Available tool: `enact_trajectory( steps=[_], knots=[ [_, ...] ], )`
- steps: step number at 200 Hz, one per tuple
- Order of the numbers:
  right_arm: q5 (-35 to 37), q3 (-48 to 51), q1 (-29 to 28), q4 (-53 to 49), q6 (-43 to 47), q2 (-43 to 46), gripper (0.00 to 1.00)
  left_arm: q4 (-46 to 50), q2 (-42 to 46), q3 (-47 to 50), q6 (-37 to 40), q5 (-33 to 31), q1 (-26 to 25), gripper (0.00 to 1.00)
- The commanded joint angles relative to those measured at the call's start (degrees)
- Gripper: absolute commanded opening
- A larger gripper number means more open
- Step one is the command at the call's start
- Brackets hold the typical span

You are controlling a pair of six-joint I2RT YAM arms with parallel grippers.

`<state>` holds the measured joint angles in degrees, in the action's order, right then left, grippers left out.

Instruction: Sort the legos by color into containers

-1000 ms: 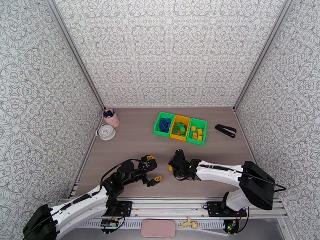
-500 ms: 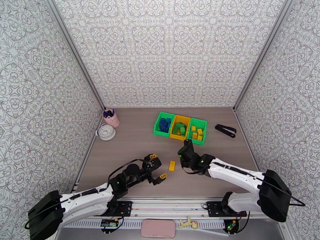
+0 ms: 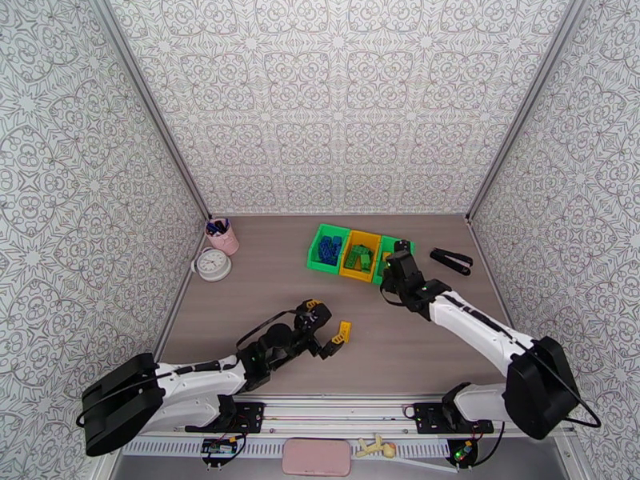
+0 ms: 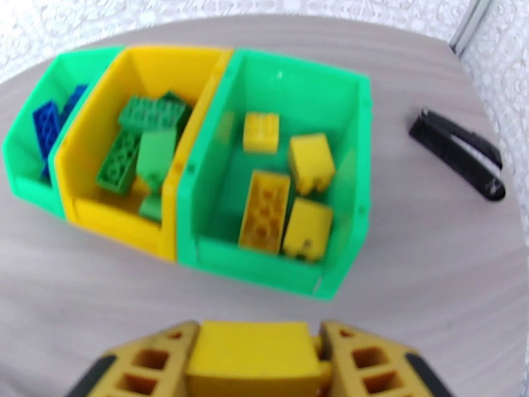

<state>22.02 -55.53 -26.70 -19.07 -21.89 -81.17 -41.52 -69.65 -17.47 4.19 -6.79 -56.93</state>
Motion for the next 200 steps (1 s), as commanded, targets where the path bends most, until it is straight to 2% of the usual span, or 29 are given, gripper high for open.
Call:
enact_trajectory(
  steps=[1, 68, 107, 146, 161, 176, 200],
  knots=[
    [-2.4, -4.9, 3.2, 4.0, 4.8, -4.7, 0.28, -3.4, -2.3, -3.2, -1.9, 0.7, -0.9, 1.00],
    [-6.3, -19.1, 8.9, 6.0, 8.4, -22.2, 0.26, -3.0, -4.7, -5.4, -2.0, -0.4, -1.8, 1.00],
    [-6.0, -23.3, 9.6, 8.8, 11.5, -28.3, 0.28, 4.0, -1.8, -6.1, -2.2, -0.3, -1.9, 1.00],
    [-4.4, -22.4, 9.7, 9.4, 11.6, -26.4, 0.53, 7.8, 2.1, -5.3, -3.1, -2.9, -1.9, 1.00],
    [-5.3, -20.2, 9.6, 10.5, 11.5, -23.7, 0.62, 10.4, 3.5, -5.7, -6.6, -6.4, -1.9, 1.00],
    [-6.7, -17.8, 9.7, 11.1, 11.5, -20.7, 0.71, 15.0, 5.1, -7.3, -12.0, -10.2, -1.8, 1.00],
    [-9.3, -12.9, 9.6, 11.7, 11.9, -14.7, 0.82, 27.5, 7.1, -12.1, -16.9, -11.1, -1.2, 1.00]
  ],
)
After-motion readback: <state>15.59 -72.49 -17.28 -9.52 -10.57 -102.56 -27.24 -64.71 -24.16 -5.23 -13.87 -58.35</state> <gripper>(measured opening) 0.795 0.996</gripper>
